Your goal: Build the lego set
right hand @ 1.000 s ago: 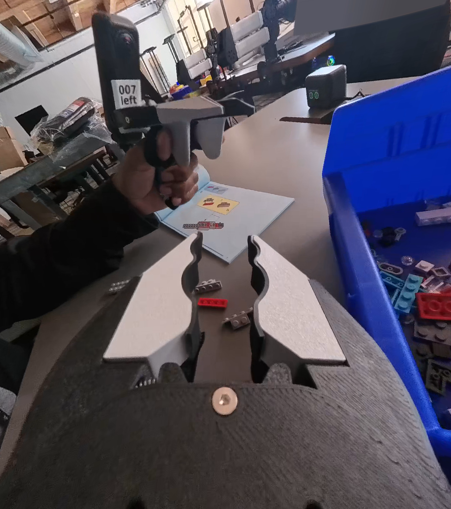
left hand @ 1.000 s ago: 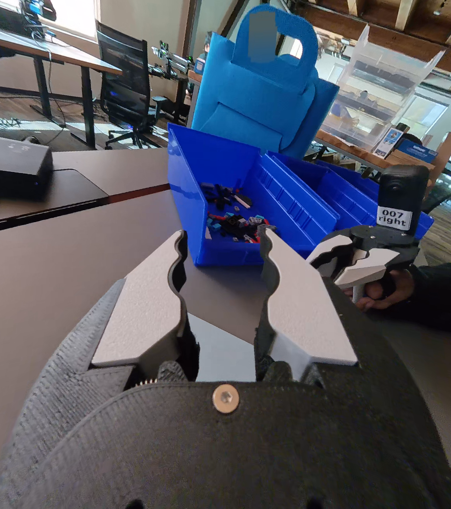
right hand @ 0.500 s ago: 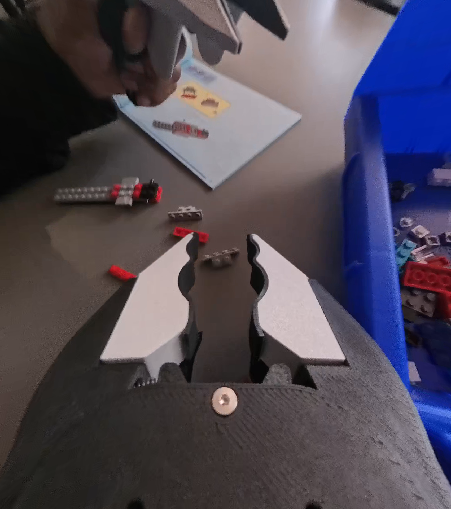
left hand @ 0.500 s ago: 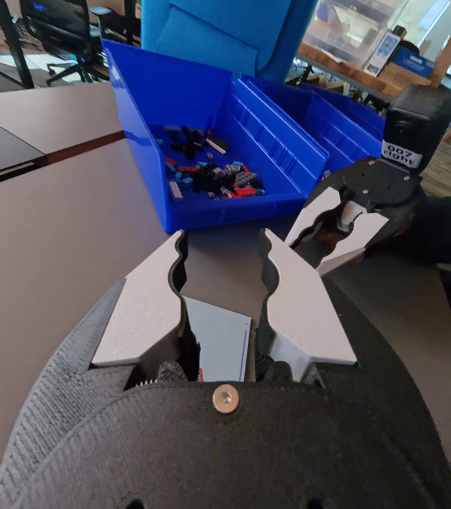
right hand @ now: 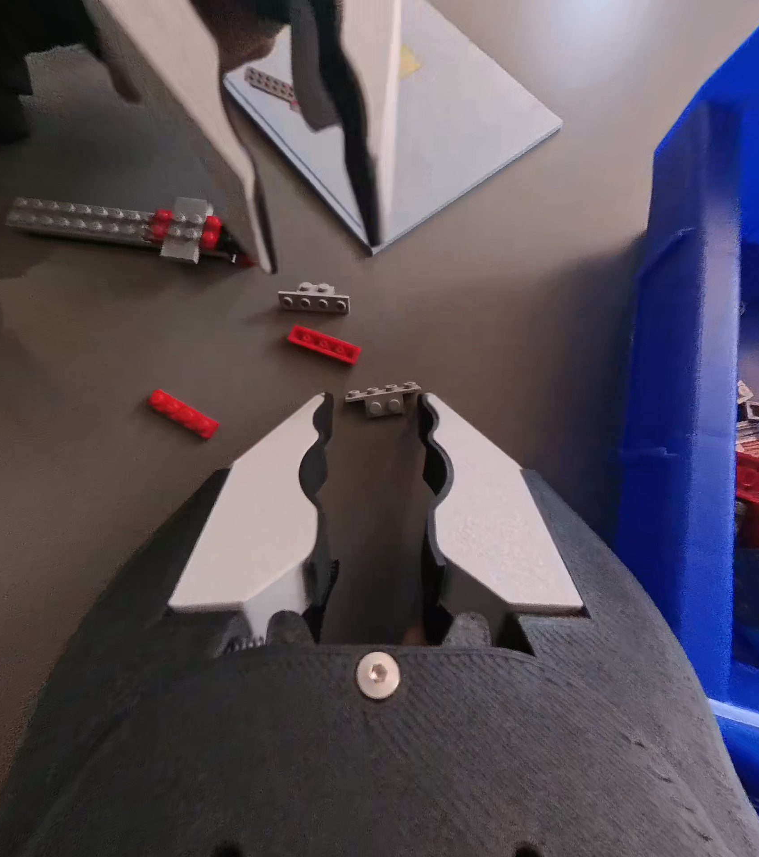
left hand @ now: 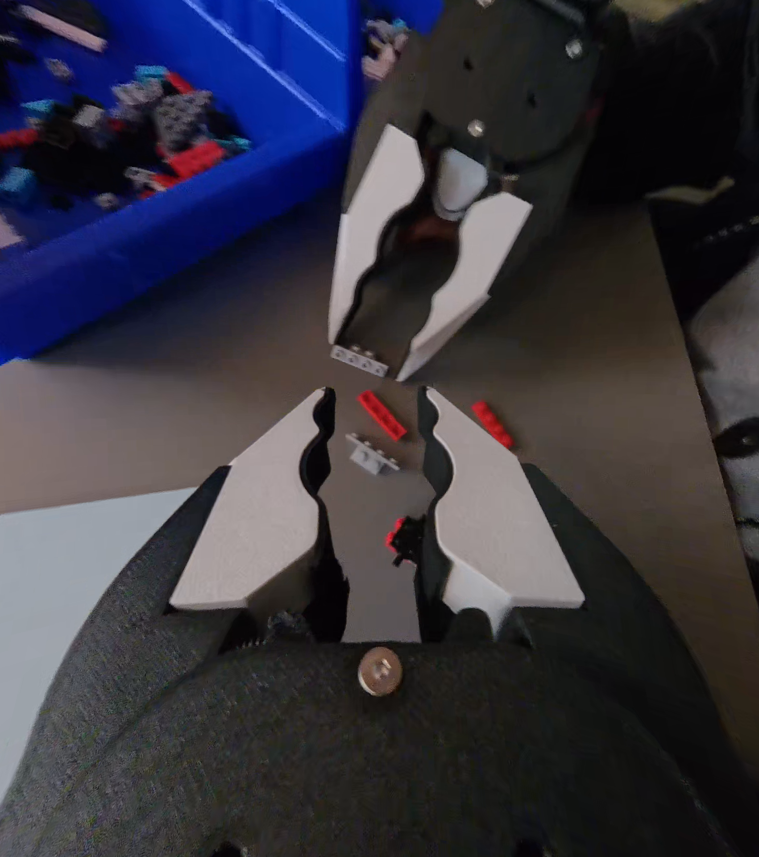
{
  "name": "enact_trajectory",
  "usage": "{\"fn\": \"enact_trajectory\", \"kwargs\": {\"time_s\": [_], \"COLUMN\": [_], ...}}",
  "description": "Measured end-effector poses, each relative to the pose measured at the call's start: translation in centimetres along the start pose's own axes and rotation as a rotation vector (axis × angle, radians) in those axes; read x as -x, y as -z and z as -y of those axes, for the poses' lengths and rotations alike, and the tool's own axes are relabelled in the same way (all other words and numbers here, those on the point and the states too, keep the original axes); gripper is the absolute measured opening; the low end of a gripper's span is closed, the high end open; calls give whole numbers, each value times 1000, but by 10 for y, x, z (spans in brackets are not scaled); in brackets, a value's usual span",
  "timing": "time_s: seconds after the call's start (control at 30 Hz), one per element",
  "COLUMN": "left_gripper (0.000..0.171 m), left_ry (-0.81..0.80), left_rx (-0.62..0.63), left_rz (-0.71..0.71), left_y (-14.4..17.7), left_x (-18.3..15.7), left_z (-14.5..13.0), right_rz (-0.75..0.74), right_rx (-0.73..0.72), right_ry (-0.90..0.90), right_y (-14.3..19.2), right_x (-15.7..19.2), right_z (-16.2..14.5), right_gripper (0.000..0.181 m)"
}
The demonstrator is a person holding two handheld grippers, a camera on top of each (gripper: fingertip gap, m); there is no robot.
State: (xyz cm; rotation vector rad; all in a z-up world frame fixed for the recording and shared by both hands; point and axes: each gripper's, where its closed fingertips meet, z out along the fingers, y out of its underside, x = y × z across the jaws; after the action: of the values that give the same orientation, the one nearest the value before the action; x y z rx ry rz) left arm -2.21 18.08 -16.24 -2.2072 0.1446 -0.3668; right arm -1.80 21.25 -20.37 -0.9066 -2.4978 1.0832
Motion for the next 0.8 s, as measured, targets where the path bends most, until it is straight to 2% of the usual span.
{"fn": "enact_trajectory", "kwargs": {"time_s": [0.1, 0.33, 0.47, 0.53, 0.63, 0.8], "left_gripper": [28, 23, 21, 9, 8, 8], "left_ry": [-46, -47, -66, -62, 8, 212], "left_rx": [67, 240, 287, 286, 253, 59], "left_rz": [-44, 42, 73, 80, 79, 25], "left_y": [-12, -27, -33, -35, -35, -25], "left_x": [-14, -6, -5, -4, 1, 10], "left_z": [-6, -27, -31, -30, -27, -3], "right_rz": [4, 17, 29, 34, 44, 54], "right_rx": [-6, -18, -27, -33, -43, -78], "right_ry": [5, 1, -8, -9, -13, -3], "right_y": [1, 2, 3, 3, 4, 7], "right_x": [1, 1, 1, 1, 2, 1], "right_z": [1, 2, 3, 4, 6, 10], "right_gripper": [27, 26, 26, 26, 26, 27]}}
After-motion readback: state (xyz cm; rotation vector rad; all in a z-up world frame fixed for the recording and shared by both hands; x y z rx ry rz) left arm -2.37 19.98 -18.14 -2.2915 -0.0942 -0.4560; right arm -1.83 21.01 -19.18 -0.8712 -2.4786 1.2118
